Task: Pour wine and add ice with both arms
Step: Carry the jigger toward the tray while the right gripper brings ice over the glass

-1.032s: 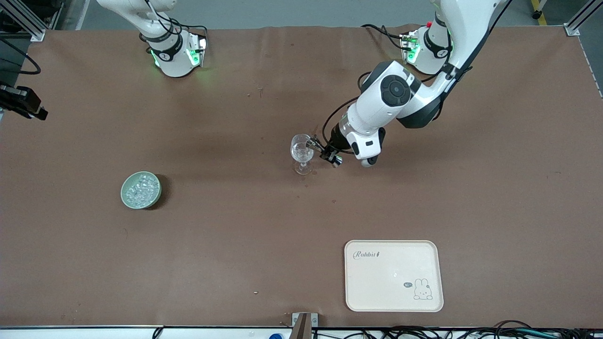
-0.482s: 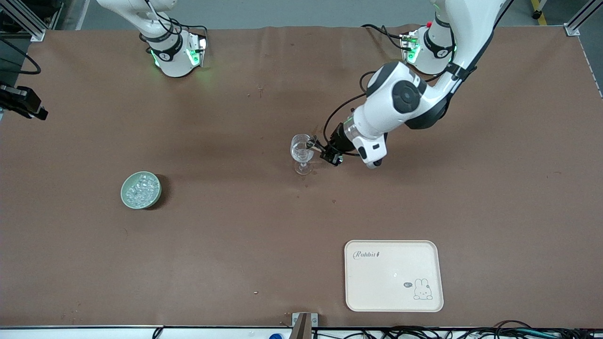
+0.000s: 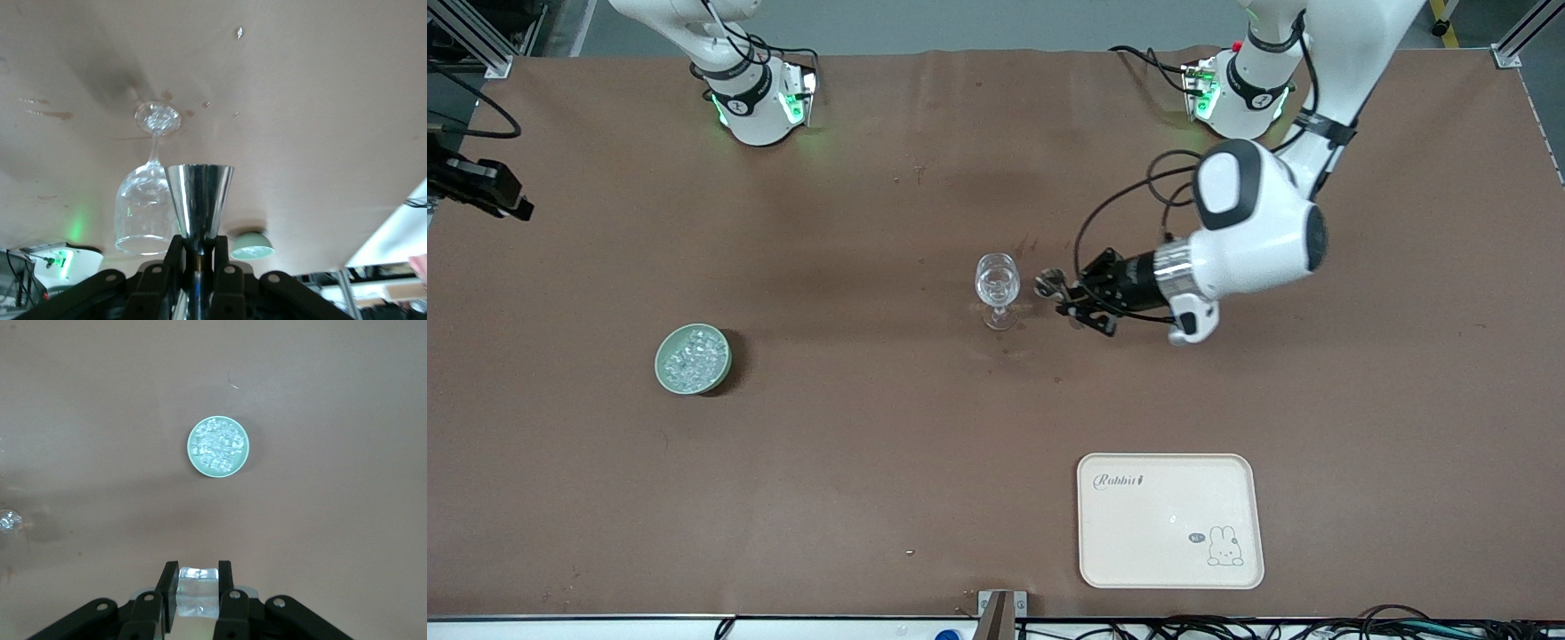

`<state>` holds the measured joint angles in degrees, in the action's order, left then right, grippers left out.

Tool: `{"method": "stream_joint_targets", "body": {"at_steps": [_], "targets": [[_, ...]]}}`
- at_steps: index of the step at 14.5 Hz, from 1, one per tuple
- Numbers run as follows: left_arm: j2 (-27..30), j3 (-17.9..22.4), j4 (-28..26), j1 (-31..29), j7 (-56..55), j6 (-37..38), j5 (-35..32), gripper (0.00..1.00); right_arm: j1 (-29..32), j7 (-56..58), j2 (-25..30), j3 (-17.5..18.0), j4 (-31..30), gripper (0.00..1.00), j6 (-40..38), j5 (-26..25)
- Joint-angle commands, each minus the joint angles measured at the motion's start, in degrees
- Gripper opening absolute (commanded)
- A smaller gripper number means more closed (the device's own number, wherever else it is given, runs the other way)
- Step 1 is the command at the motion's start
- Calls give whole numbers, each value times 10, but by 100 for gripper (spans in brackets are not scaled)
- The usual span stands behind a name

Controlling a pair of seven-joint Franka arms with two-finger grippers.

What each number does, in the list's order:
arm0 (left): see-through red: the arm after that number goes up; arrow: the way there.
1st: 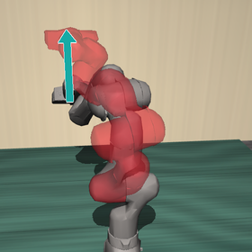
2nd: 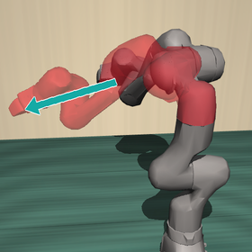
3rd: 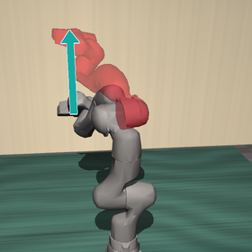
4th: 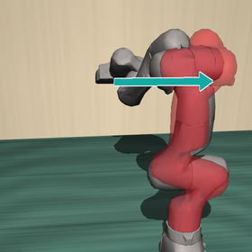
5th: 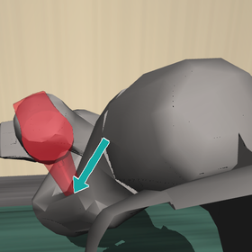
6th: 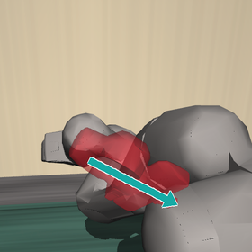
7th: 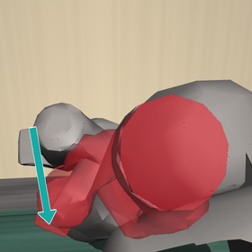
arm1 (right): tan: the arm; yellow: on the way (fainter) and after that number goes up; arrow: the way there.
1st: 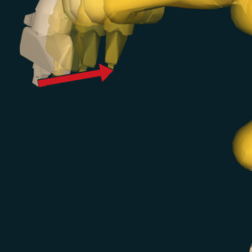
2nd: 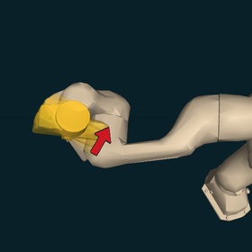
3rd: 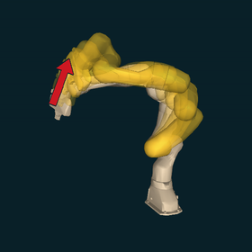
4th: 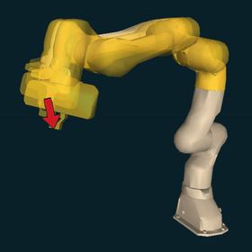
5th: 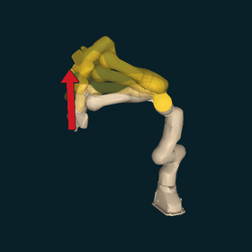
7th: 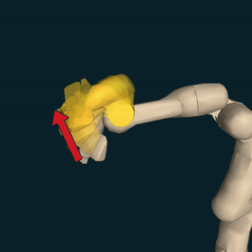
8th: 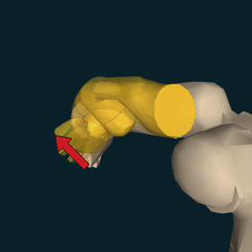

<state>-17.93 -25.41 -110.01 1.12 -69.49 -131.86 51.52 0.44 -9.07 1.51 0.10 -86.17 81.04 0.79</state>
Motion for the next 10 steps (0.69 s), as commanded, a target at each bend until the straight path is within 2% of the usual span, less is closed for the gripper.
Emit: {"method": "stream_joint_targets", "body": {"at_steps": [1,2,4,6,8,10], "targets": [[5,78,23,25,27,30,48,1,-21,-104,-13,53,-5,1,14,1],[-3,88,37,21,29,39,60,1,-22,-150,-24,82,-6,1,28,4],[-38,132,94,19,35,72,99,1,-29,-245,-62,148,-5,1,70,4],[-101,200,184,24,35,149,134,1,-46,-353,-110,198,-2,0,113,-1],[-154,224,242,14,38,206,154,1,-94,-429,-149,207,-1,0,158,-4],[-192,226,275,-4,64,208,197,1,-131,-479,-176,210,-1,0,189,-3]]}}
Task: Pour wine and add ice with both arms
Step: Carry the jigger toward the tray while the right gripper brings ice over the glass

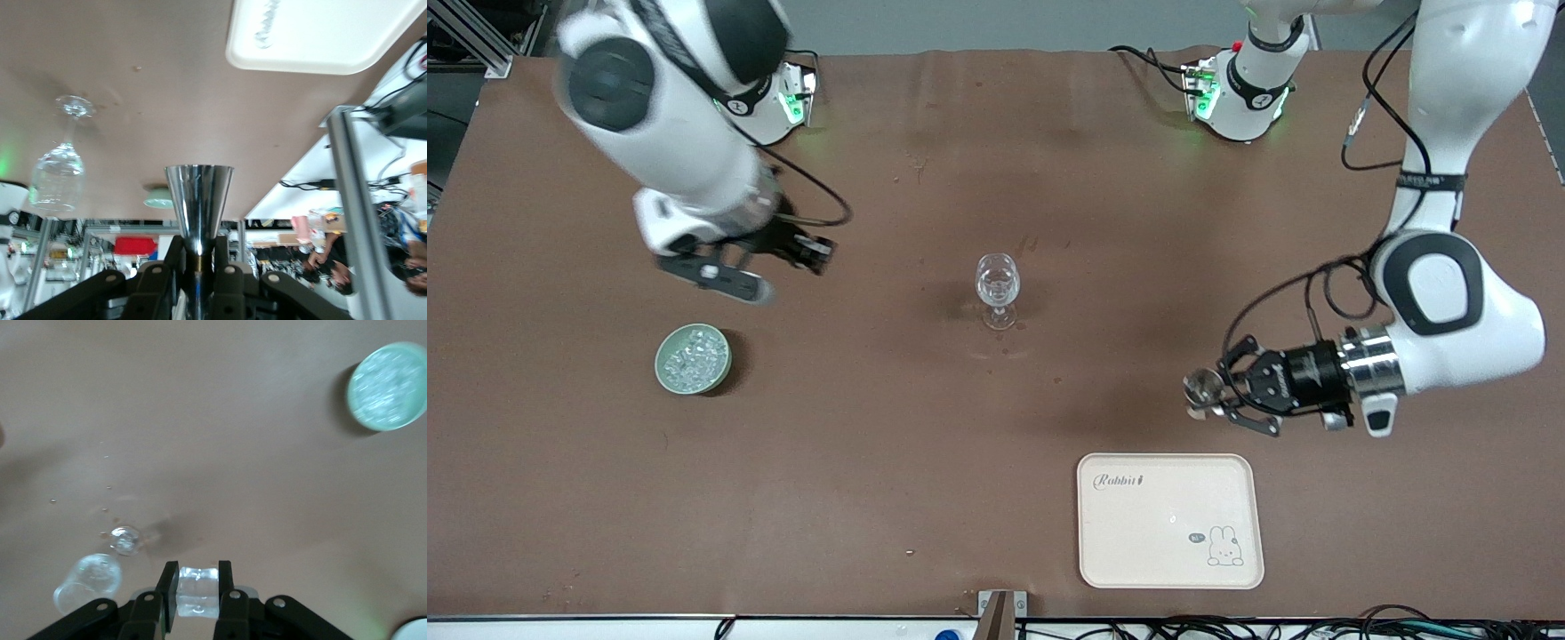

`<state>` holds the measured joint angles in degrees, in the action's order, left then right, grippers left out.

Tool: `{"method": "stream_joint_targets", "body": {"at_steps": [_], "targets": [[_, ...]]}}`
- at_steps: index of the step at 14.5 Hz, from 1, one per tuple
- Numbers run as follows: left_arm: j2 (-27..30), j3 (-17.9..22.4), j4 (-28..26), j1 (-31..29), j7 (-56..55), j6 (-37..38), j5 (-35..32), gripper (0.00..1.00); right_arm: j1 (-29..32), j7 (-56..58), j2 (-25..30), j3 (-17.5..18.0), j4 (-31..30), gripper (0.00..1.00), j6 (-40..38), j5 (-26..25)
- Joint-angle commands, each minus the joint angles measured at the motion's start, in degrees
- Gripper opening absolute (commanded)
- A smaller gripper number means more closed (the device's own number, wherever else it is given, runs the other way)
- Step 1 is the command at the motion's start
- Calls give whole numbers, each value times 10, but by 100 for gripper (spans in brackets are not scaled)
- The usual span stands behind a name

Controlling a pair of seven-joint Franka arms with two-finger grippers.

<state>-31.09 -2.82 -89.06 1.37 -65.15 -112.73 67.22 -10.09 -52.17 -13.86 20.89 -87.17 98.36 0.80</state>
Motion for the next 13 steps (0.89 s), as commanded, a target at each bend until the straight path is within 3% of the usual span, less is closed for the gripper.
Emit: {"method": "stream_joint_targets", "body": {"at_steps": [1,4,8,13], "targets": [[-76,2,71,-11,40,16,67,0,-40,-73,-34,5,9,0,25,-5],[-117,19,75,-11,107,16,148,0,-76,-136,-67,18,10,1,86,-6],[-192,26,92,-9,169,-10,247,1,-128,-180,-110,18,34,1,97,-12],[-270,31,145,-4,220,-44,306,1,-159,-212,-144,17,44,2,120,-34]]}}
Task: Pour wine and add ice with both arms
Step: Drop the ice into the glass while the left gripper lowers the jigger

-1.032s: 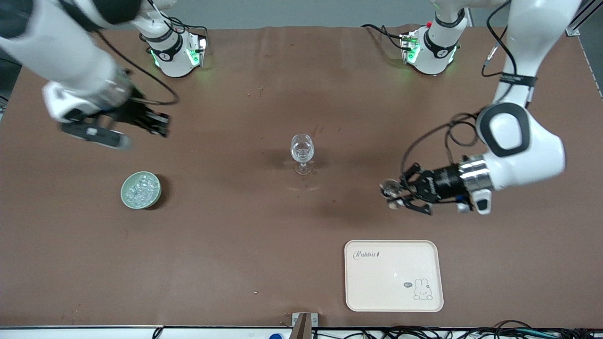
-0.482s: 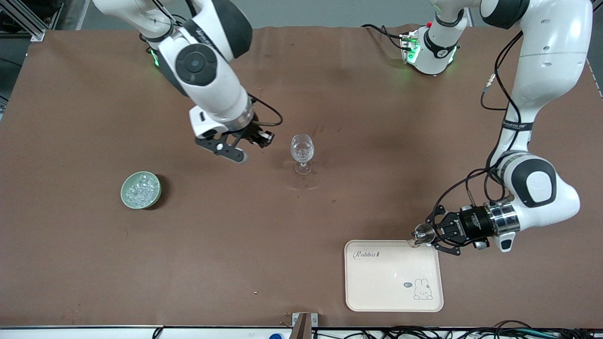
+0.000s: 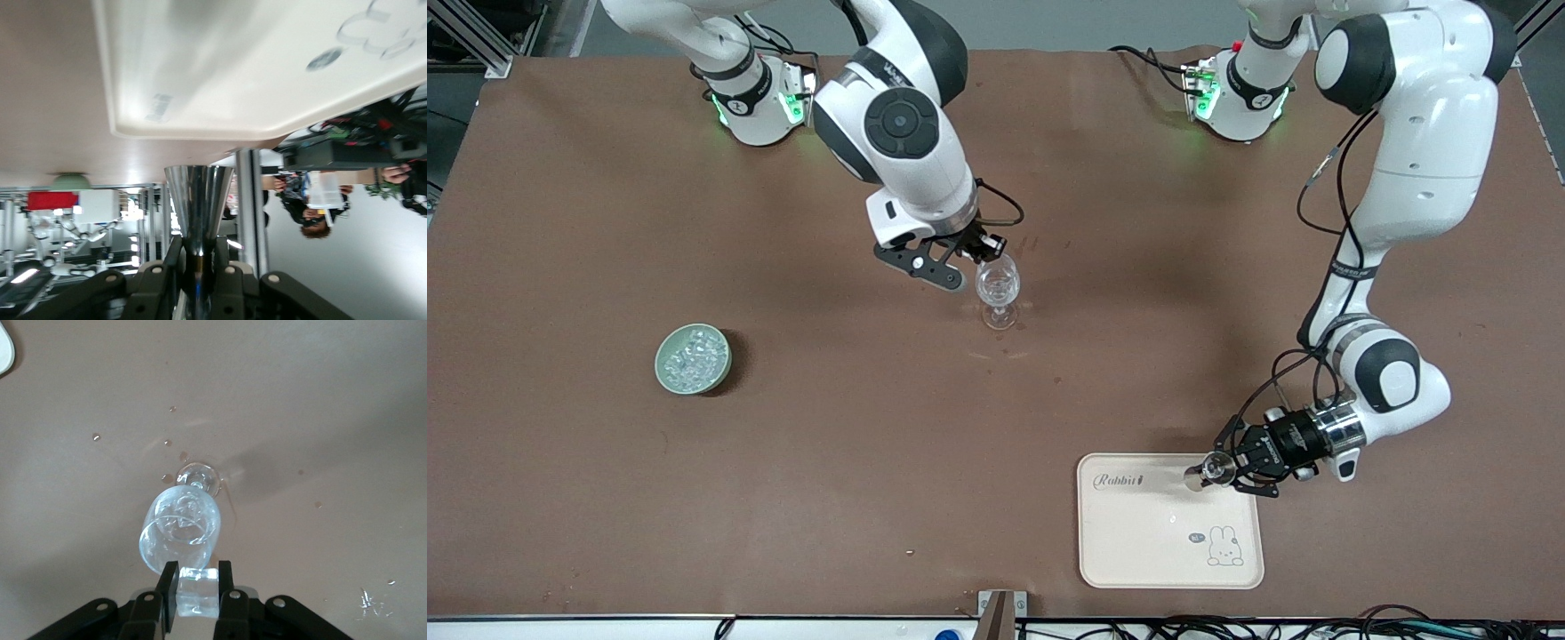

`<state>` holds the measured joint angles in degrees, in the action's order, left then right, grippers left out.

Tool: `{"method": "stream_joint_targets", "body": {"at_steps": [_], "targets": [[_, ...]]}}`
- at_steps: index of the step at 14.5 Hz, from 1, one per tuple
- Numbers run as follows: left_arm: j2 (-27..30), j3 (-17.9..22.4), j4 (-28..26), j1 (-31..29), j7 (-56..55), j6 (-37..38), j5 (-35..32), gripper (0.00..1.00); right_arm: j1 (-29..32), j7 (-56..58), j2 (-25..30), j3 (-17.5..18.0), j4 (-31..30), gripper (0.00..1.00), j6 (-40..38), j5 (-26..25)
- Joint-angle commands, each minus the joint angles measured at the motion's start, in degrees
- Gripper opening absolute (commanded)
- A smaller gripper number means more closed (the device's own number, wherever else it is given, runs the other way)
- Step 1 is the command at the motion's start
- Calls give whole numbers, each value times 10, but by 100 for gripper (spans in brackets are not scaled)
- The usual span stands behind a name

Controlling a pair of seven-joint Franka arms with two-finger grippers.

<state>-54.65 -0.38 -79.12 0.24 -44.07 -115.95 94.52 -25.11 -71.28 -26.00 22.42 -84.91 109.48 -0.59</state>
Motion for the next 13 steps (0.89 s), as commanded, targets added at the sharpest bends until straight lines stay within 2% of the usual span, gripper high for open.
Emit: {"method": "stream_joint_targets", "body": {"at_steps": [1,7,8,9,10,11,13], "targets": [[-41,6,49,8,19,-15,51,1,-12,-29,-35,2,34,2,9,-26],[-71,6,69,6,35,-46,73,6,-27,-32,-56,2,48,5,9,-34],[-73,6,65,6,35,-46,73,15,-32,-36,-58,2,48,5,9,-34],[-73,6,64,6,35,-46,72,37,-33,-39,-60,2,48,5,9,-34],[-71,6,63,5,33,-45,72,88,-33,-39,-61,2,48,6,8,-34],[-69,6,61,4,36,-45,68,100,-33,-39,-62,2,48,7,8,-34],[-68,6,58,2,35,-45,67,100,-35,-39,-63,2,48,8,6,-34]]}}
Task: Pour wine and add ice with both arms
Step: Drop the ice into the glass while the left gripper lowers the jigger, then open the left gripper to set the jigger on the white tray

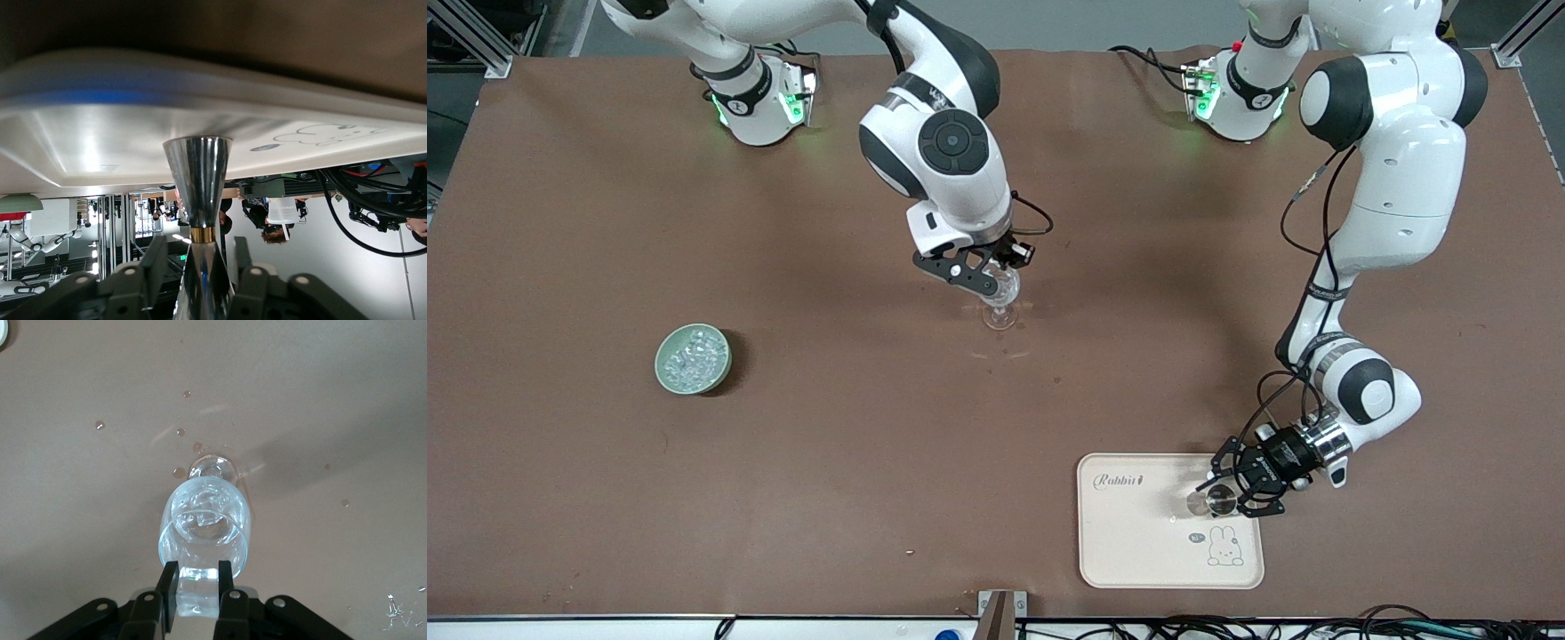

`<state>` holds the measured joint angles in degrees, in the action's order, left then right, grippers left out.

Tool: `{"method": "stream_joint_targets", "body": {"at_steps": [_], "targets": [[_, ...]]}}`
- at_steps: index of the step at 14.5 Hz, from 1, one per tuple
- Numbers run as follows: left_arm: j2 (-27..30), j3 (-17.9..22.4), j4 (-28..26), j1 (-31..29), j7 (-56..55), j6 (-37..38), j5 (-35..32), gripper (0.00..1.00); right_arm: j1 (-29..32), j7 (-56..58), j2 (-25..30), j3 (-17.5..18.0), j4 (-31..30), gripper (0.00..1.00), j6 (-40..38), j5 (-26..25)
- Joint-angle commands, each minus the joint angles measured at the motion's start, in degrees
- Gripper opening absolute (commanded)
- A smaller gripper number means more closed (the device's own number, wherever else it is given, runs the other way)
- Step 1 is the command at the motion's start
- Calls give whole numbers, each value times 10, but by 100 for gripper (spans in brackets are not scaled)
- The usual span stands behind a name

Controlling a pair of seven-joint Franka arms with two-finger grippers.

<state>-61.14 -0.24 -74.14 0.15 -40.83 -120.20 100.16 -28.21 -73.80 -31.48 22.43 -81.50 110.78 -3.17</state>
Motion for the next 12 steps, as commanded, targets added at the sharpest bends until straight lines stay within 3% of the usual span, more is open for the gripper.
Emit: {"method": "stream_joint_targets", "body": {"at_steps": [1,4,6,10,12], "targets": [[1,5,8,1,2,0,7,100,-4,-13,-7,2,13,9,-7,-8],[13,17,8,-11,0,9,-34,100,-4,-13,-10,2,13,12,-7,-9],[24,31,9,-12,0,32,-102,100,-4,-13,-11,2,13,17,-6,-9],[53,107,19,-4,15,90,-257,100,-4,-13,-13,2,13,21,-6,-9],[72,113,41,-3,62,90,-337,100,-4,-13,-14,2,13,27,-3,-9]]}}
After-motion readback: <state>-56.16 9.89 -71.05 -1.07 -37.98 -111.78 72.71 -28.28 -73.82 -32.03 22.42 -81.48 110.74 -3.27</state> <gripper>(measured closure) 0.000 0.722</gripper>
